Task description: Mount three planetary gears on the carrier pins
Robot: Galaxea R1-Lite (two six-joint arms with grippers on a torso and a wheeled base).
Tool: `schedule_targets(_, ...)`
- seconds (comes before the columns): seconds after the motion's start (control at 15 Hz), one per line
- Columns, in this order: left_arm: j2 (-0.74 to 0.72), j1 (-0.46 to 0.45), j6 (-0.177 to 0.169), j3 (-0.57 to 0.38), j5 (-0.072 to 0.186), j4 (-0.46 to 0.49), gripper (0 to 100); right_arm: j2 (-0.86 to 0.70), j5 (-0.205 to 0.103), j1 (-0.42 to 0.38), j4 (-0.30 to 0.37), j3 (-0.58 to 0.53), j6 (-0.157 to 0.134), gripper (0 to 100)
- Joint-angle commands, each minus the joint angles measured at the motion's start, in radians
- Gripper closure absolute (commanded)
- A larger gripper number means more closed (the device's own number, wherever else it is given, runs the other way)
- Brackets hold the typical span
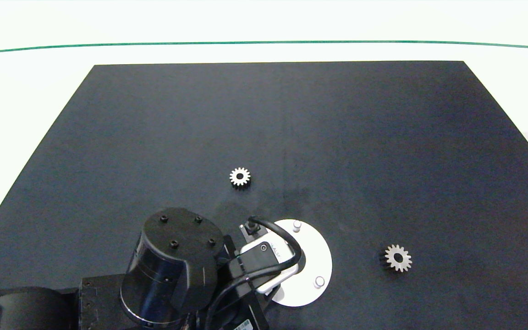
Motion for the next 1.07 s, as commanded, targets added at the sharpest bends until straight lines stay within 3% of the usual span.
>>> schedule_targets(0.07, 0.018, 0.002, 0.003, 0.0, 0.002, -0.003, 93, -0.003, -0.001, 0.001, 0.001, 0.002, -0.001, 0)
schedule_targets(1.07, 0.041, 0.027, 0.007, 0.0, 0.002, -0.008, 93, -0.009, -0.001, 0.001, 0.001, 0.002, 0.0, 0)
